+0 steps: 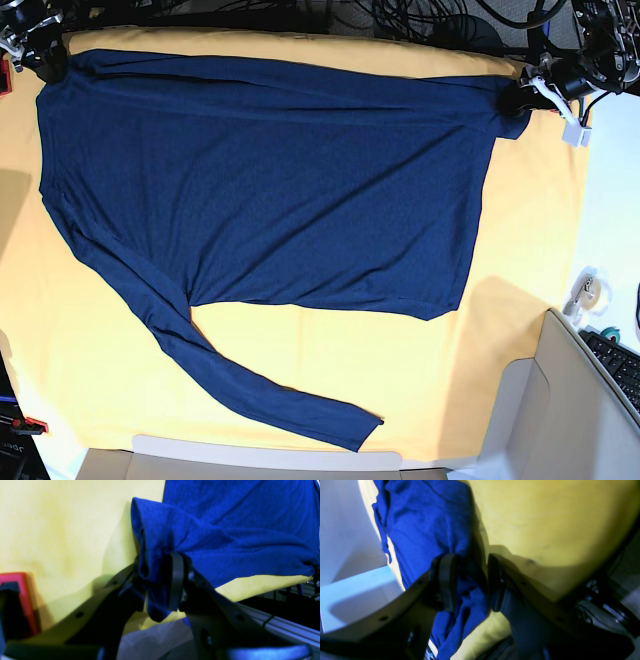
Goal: Fold the T-shirt properly
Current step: 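Open both grippers and release the hem at the collar edge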
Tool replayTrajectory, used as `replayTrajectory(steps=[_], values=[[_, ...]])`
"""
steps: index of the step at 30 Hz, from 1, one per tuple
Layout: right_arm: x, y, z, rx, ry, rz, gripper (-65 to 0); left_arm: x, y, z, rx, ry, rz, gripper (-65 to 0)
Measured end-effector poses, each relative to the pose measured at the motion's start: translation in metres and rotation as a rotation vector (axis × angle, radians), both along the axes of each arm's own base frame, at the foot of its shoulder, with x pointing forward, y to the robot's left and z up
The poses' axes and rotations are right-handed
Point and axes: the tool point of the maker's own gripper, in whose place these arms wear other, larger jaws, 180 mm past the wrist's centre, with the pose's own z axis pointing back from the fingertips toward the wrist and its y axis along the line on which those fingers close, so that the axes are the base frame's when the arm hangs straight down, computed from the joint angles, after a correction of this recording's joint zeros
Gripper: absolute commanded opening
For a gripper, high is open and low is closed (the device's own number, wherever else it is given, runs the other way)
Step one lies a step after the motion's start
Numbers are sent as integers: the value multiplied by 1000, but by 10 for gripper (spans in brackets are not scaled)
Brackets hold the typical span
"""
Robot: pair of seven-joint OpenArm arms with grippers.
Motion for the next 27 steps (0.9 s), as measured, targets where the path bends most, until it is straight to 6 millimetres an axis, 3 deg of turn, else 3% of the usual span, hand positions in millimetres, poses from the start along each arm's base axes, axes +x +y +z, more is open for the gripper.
replayTrajectory(steps=[5, 8, 9, 12, 17, 21, 27], values=[[-14, -8, 10, -22, 34, -25, -405, 0, 0, 0, 0, 0, 0, -494], [-20, -15, 11, -39, 62, -46, -405, 1, -1, 1, -5, -4, 1, -429], [-33, -24, 1, -75, 145, -66, -405, 1, -1, 1, -8, -6, 1, -398], [-48, -18, -7, -46, 180, -85, -405, 3, -2, 3, -16, -15, 1, -329], [-30, -21, -2, -56, 139, -68, -405, 5, -2, 5, -21, -23, 4, -325], [-31, -24, 1, -62, 130, -81, -405, 5, -2, 5, -20, -23, 5, -327], [-28, -24, 1, -63, 125, -80, -405, 8, 25, 16, 13, -63, 88, -327]])
